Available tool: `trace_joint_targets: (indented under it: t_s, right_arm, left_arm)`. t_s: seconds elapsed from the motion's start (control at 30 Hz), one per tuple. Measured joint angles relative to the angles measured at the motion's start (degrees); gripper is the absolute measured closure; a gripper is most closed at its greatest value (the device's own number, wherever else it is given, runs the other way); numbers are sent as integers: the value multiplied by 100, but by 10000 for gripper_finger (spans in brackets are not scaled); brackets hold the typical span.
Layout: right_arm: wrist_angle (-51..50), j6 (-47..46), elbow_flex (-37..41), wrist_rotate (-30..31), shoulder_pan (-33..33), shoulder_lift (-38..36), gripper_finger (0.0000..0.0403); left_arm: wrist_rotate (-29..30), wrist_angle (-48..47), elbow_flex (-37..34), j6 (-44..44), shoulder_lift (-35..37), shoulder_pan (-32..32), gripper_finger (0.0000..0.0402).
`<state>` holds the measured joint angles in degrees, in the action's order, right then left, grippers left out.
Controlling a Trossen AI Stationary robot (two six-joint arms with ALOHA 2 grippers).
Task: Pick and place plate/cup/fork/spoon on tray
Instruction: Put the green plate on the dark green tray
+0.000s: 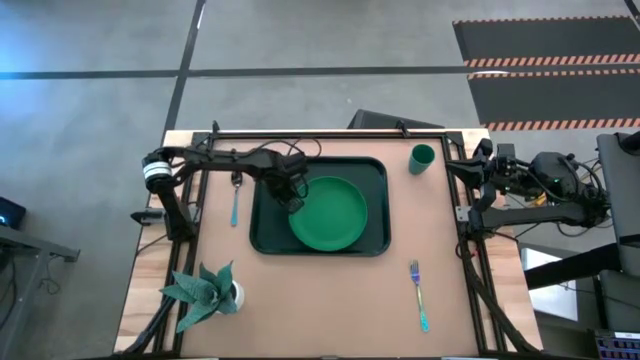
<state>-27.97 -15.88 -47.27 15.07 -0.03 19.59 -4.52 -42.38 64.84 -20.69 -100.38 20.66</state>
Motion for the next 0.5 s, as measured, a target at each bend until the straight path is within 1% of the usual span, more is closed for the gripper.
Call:
trace_joint_targets:
  t_s: [0.27,0.5]
  right_arm:
    - [8,0,0,2,0,0,380]
    - [24,0,0,2,0,0,380]
  left_arm:
    - [-166,760,-6,-171,0,-52,314]
    - [-192,896,-67,-295,-2,-54,314]
